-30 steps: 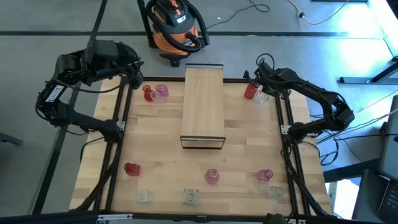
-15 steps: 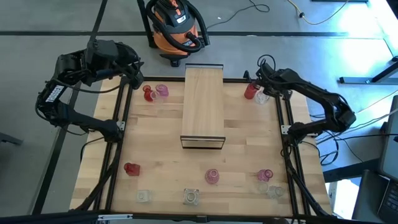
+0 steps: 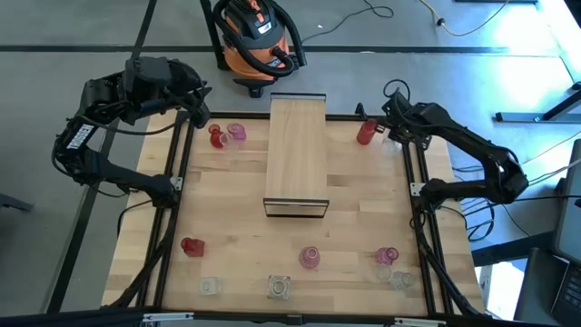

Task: Sort vases onto shelf
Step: Put the transparent vase on the shelf

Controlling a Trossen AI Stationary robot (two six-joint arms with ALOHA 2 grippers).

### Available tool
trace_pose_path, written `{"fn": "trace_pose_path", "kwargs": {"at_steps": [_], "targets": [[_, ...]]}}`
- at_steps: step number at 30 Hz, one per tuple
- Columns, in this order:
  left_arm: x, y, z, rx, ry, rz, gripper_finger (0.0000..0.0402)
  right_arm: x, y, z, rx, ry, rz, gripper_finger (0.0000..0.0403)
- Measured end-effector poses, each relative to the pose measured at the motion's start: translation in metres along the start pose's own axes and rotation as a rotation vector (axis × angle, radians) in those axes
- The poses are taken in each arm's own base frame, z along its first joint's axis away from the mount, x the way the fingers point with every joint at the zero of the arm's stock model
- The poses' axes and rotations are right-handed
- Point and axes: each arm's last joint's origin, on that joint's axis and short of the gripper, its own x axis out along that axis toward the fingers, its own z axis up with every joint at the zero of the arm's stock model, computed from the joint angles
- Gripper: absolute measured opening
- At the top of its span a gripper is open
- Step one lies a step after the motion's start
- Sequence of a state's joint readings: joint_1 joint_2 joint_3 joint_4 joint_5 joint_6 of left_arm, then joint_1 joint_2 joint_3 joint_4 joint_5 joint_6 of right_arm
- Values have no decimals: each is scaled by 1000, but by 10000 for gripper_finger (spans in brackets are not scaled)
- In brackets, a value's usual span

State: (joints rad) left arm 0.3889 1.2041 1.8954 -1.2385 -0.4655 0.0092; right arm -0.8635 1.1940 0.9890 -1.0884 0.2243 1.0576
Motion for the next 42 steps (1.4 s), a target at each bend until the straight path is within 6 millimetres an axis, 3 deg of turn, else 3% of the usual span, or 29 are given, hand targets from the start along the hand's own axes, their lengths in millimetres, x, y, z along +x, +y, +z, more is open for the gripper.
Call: {"fn": "trace_pose_path", "kwargs": {"at_steps": [15,24,30,34,42], "targets": [[0,0,1,-10,-6,0,81,-40,-22,-4,-1,-52,192,3],[5,-3,6,-26,-34,-21,81,-94,-15,14,-18,-180,408,3],[15,-9,8,-13,-9,-52,81,-131,5,25,-62,-269,702,3],[24,-14,10,-3,13,-76,81,-144,27,22,-133,-286,787,3],[31,-18,11,4,29,-94,81,-150,98,18,-336,-210,830,3]]}}
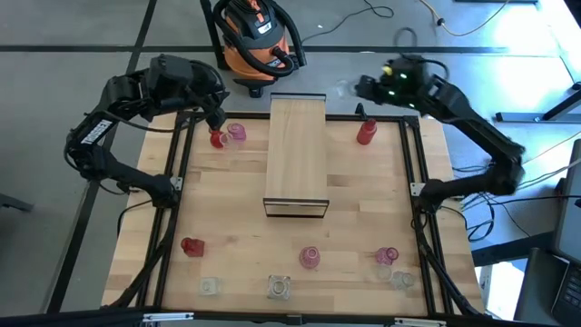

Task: Sort vases onto shelf
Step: Put the transparent vase on the shelf

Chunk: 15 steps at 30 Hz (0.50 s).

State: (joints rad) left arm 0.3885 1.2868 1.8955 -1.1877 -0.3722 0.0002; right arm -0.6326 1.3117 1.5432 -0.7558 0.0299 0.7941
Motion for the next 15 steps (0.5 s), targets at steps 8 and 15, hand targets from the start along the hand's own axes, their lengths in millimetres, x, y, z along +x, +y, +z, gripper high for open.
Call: {"fn": "trace_pose_path", "kwargs": {"at_steps": [8,15], "targets": [[-2,1,-1,-8,0,2,81,46,42,39,-185,168,33,3],[-2,1,-3,-17,19,2,81,86,37,57,-211,315,-50,3]]}}
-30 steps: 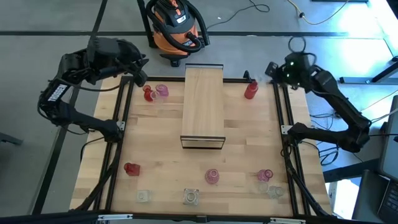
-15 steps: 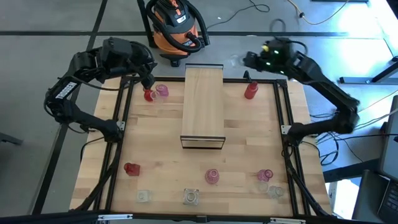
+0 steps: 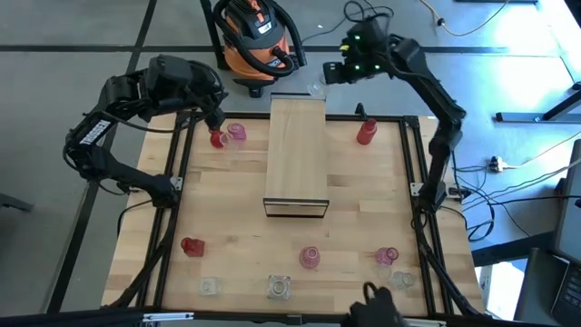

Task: Sort vases onto shelf
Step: Put the transparent vase on the shelf

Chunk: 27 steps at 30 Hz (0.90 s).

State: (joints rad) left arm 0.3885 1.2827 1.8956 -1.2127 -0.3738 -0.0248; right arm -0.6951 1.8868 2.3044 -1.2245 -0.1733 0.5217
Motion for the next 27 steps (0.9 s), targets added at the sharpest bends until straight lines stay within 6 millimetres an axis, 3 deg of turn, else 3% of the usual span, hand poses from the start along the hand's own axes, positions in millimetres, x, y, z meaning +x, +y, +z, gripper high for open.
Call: {"fn": "trace_pose_path", "kwargs": {"at_steps": [3,7,23,27], "targets": [[0,0,-2,8,18,3,81,17,-16,-2,48,111,26,3],[0,0,-3,13,33,7,81,29,-19,-7,40,164,-26,3],[0,1,-3,13,29,35,81,27,-16,-8,-12,152,-32,3],[0,1,-3,13,27,35,81,36,-15,-10,-13,186,-30,3]]}}
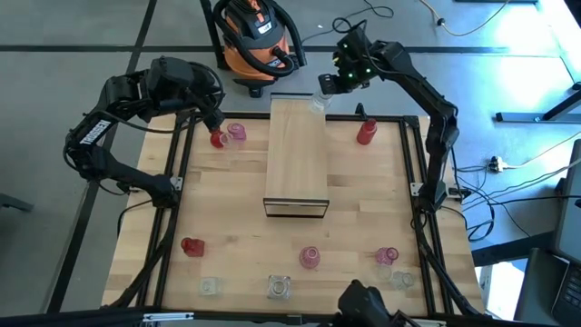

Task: Sort vases onto shelf
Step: Put the transparent vase on the shelf

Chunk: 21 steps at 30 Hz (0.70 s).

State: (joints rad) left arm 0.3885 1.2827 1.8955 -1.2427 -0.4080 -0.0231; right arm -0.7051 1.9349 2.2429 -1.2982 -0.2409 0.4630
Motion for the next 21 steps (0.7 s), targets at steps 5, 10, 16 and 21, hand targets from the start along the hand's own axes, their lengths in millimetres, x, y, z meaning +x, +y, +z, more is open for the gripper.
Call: {"fn": "trace_pose_path", "kwargs": {"at_steps": [5,10,16,21], "targets": [[0,0,0,-1,-3,0,81,20,5,-2,-9,55,1,9],[0,0,0,-2,-3,0,81,25,11,-2,-29,45,8,30],[0,0,0,-2,-2,-1,81,26,10,0,-29,35,1,42],[0,0,0,-2,-2,-1,81,26,10,0,-30,35,0,43]]}}
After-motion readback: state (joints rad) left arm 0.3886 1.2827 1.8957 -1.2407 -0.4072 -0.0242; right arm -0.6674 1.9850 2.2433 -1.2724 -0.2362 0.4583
